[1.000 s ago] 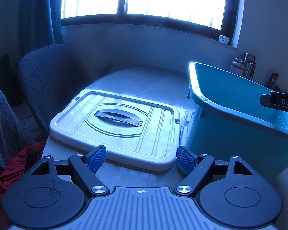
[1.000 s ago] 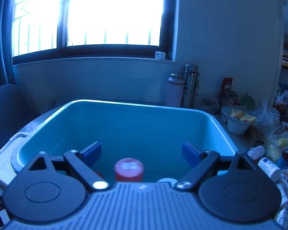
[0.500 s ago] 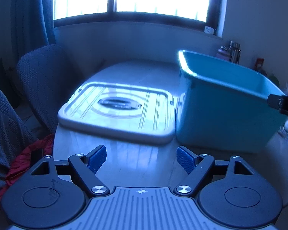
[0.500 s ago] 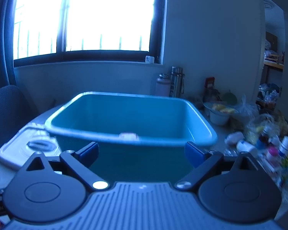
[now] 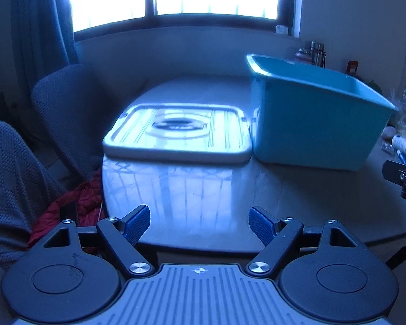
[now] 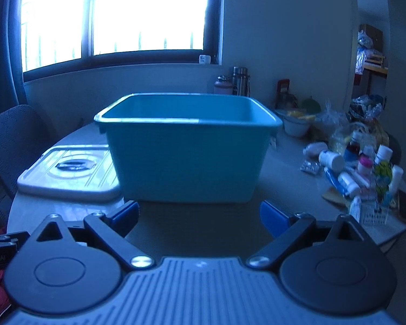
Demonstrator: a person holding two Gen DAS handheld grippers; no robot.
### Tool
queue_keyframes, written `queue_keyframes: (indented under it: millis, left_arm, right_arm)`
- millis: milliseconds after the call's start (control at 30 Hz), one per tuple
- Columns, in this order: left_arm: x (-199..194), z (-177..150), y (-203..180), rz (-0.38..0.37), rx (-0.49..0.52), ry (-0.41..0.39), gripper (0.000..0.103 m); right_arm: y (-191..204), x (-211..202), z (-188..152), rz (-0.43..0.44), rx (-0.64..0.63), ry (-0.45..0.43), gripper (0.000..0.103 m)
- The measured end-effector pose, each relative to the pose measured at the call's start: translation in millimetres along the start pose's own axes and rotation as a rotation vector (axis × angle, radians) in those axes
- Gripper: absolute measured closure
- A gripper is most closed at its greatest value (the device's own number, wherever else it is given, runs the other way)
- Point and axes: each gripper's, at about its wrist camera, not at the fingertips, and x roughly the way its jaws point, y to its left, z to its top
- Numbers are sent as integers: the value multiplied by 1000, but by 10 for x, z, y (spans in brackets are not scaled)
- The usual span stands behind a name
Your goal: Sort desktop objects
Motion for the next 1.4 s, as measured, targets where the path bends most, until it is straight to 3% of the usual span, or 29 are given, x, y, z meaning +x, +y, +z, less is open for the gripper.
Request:
queue_keyframes:
  millis: [633,1167,1400]
  left_arm:
    - [-312,-38,199,13,32,-5,21]
    - [260,367,686,100,44,34,21]
    - [552,625,827,84,55,49,21]
  right_arm:
    - [297,-295,-138,24,0,10,6]
    - [879,189,-25,62,31,42,6]
    - [1062,461,61,70,56,78,6]
